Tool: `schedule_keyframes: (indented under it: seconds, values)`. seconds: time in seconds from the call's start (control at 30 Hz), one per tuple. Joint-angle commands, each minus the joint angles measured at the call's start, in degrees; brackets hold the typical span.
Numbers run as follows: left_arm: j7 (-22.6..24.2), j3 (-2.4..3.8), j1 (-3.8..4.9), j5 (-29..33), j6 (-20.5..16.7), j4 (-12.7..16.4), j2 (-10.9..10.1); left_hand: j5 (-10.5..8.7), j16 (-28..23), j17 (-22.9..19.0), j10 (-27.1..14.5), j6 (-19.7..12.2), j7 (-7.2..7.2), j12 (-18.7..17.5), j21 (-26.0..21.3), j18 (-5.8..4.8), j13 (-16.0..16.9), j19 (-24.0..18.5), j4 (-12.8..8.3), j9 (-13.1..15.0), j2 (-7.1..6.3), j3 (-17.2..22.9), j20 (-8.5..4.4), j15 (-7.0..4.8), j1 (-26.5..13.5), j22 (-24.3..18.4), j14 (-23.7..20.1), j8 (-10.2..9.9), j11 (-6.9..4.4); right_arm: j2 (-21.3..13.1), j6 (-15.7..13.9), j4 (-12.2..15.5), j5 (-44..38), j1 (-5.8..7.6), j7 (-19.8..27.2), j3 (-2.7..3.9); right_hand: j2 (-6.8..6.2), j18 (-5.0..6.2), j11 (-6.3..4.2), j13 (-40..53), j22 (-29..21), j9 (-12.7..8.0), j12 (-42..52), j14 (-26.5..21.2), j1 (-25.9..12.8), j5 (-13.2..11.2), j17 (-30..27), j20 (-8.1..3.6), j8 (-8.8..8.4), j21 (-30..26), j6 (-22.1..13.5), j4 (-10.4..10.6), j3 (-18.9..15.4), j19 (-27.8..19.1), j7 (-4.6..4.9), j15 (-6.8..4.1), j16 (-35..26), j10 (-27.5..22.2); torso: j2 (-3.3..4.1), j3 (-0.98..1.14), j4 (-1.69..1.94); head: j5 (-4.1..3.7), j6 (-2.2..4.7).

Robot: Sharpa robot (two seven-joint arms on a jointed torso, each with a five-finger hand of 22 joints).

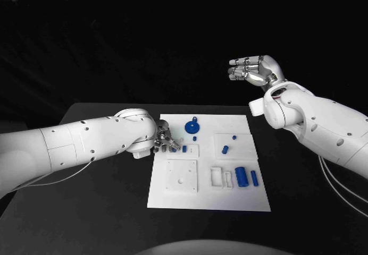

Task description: Assemble the parts on the task board

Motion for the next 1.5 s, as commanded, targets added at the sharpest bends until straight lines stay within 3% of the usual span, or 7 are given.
schedule_keyframes:
  seconds: [0.03, 0.37, 0.6, 0.83, 1.0, 1.33, 1.5]
  values:
    - [0.2, -0.32, -0.51, -0.1, -0.1, -0.1, -0.2, -0.26, -0.1, 0.1, 3.1, -0.3, 0.04, -0.2, -0.3, 0.04, 0.1, 0.2, 1.0, 0.2, -0.43, -0.1, 0.22, -0.03, 0.5, 1.0, -0.2, 0.3, 0.03, 0.0, 1.0, 0.1, -0.3, -0.24, 0.6, 0.00, 0.51, 0.26, 0.05, -0.1, -0.1, -0.1, -0.3, -0.6, 0.1, 0.5, -0.1, 0.06, -0.29, 0.0, -0.7, -0.1, -1.3, -0.5, -0.04, -0.08, -0.2, -0.4, 0.00, -0.06, 0.00, -0.14, -0.02]
    - [0.6, -0.30, -0.54, 0.2, -0.8, 0.0, -0.9, -2.08, -0.2, 0.0, 3.1, -0.1, -0.01, -0.3, -0.4, 0.18, 0.1, 0.2, 3.7, 0.3, -2.13, -1.1, 0.38, -0.04, 0.9, 1.0, -0.2, 0.4, 0.05, -0.1, 0.9, 0.0, -0.3, -0.55, 0.5, 0.00, 0.74, 0.27, 0.09, -0.1, -0.1, -0.1, -0.3, -0.7, 0.0, 0.7, -0.1, 0.12, -0.31, 0.0, -1.0, -0.2, -1.9, -0.6, 0.04, -0.03, -0.2, -0.5, 0.02, 0.01, 0.02, -0.13, -0.06]
    - [1.0, -0.28, -0.54, 1.6, -0.9, 0.3, -1.6, -11.18, -0.7, -0.8, 3.1, 0.5, 0.26, -0.5, -0.7, 0.87, 0.0, 0.0, 11.7, 0.6, -6.90, -1.5, 1.19, 0.19, 1.4, 1.0, -0.6, 0.8, 0.36, -0.1, 0.5, -0.1, -0.2, -0.71, 0.3, 0.00, 0.82, 0.17, 0.15, -0.1, -0.1, -0.1, -0.3, -0.9, -0.2, 0.7, -0.1, 0.24, -0.33, 0.0, -1.4, 0.1, -2.4, -1.0, 0.07, 0.01, -0.2, -0.7, -0.02, 0.01, 0.01, -0.15, 0.05]
    - [0.9, -0.27, -0.53, 2.7, -1.6, 0.8, -2.1, -18.49, -0.8, -1.0, 3.1, 0.6, 0.57, -0.5, -0.8, 0.97, 0.0, 0.2, 16.5, 1.1, -8.77, -1.9, 1.18, 0.24, 1.4, 1.0, -0.6, 1.2, 0.52, -0.1, 0.2, -0.2, -0.2, -0.80, 0.2, 0.00, 0.86, 0.00, 0.20, -0.1, -0.1, -0.1, -0.3, -1.0, -0.2, 0.7, -0.1, 0.31, -0.34, 0.0, -1.7, 0.3, -2.7, -1.6, 0.10, 0.10, -0.2, -0.8, 0.01, 0.04, 0.01, -0.16, 0.02]
    - [0.7, -0.26, -0.53, 2.9, -2.8, 0.9, -2.5, -29.88, -1.1, -1.4, 3.1, 0.4, 0.67, -0.7, -0.9, 0.91, -0.1, 0.2, 17.1, 1.1, -11.28, -4.8, 1.06, 0.21, -2.4, 1.0, -0.7, 1.1, 0.60, -0.2, 0.2, -0.2, -0.1, -0.84, 0.2, 0.00, 0.88, -0.04, 0.21, -0.1, -0.1, -0.2, -0.3, -1.0, -0.2, 0.7, -0.1, 0.32, -0.34, 0.0, -1.8, 0.3, -2.8, -1.7, 0.12, 0.12, -0.2, -0.9, 0.01, 0.05, 0.00, -0.14, 0.02]
    - [2.1, 0.10, -0.46, 4.6, -5.0, 1.9, -3.7, -29.89, -3.0, -4.1, 2.9, -1.1, 1.26, -1.7, -1.6, 0.25, -0.8, -0.3, 17.1, 0.5, -10.46, -9.2, 0.37, 0.42, -2.2, 0.8, -2.0, -0.2, 1.08, -0.3, 0.0, -0.2, -0.1, -0.97, 0.3, 0.01, 0.91, -0.07, 0.23, -0.1, -0.1, -0.2, -0.3, -1.1, -0.2, 0.8, -0.1, 0.33, -0.35, 0.0, -2.0, 0.4, -2.9, -1.8, 0.13, 0.13, -0.2, -0.9, 0.00, 0.04, -0.02, 0.07, 0.15]
    - [4.5, 1.25, -0.43, 6.6, -7.0, 2.6, -4.4, -29.90, -4.7, -6.6, 1.9, -6.5, 3.29, -6.5, -4.7, -3.18, -1.4, -1.8, 17.0, -5.8, -10.04, -9.1, -1.91, 1.09, -1.3, -0.3, -5.4, -2.7, 2.35, -0.3, 0.0, -0.2, -0.1, -1.00, 0.3, 0.01, 0.91, -0.07, 0.23, -0.1, -0.1, -0.2, -0.3, -1.1, -0.2, 0.8, -0.1, 0.33, -0.35, 0.0, -2.0, 0.4, -2.9, -1.8, 0.13, 0.13, -0.2, -0.9, 0.02, 0.04, -0.02, 0.04, 0.31]
